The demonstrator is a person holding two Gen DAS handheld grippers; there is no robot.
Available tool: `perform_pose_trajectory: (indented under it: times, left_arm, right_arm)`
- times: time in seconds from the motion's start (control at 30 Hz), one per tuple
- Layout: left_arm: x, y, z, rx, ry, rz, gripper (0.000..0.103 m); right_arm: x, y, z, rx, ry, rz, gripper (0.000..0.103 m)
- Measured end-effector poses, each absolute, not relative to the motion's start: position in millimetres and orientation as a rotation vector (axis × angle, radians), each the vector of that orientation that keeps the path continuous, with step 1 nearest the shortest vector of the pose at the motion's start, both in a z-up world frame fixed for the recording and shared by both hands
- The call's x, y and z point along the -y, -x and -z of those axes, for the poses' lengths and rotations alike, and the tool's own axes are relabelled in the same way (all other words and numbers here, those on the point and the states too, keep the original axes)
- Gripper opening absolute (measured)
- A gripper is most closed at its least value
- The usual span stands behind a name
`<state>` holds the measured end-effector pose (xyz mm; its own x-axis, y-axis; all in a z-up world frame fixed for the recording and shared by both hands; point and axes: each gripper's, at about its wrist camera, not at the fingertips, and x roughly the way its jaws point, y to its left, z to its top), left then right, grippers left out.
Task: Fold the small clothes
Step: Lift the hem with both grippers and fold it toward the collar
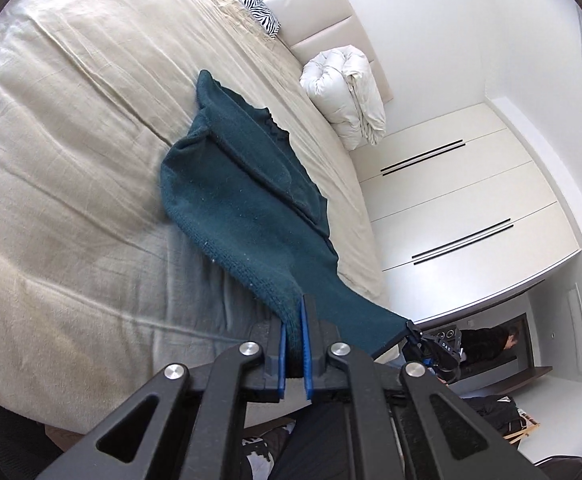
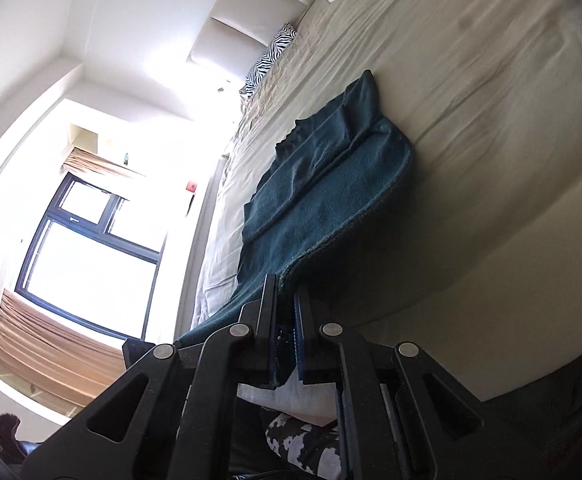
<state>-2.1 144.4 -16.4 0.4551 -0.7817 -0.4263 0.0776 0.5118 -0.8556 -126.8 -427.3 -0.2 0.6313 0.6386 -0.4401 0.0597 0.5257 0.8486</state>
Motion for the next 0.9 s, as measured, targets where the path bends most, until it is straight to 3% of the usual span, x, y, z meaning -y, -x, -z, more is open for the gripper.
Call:
perform_pose_trajectory:
  times: [0.37,0.9]
  left_arm:
    - [-161.8,-74.6,8.3,-0.883,1.029,0.582,0.007]
    - [-155.1,-272.6,24.2,-0.892,1.026,0.468,0.007]
  right_arm:
    - [440.8,38.2,-8.7,-0.744,-1.032,-0.345,0.006]
    - [450.1,-169.7,14.2,-0.771,-0.993,-0.221,0.006]
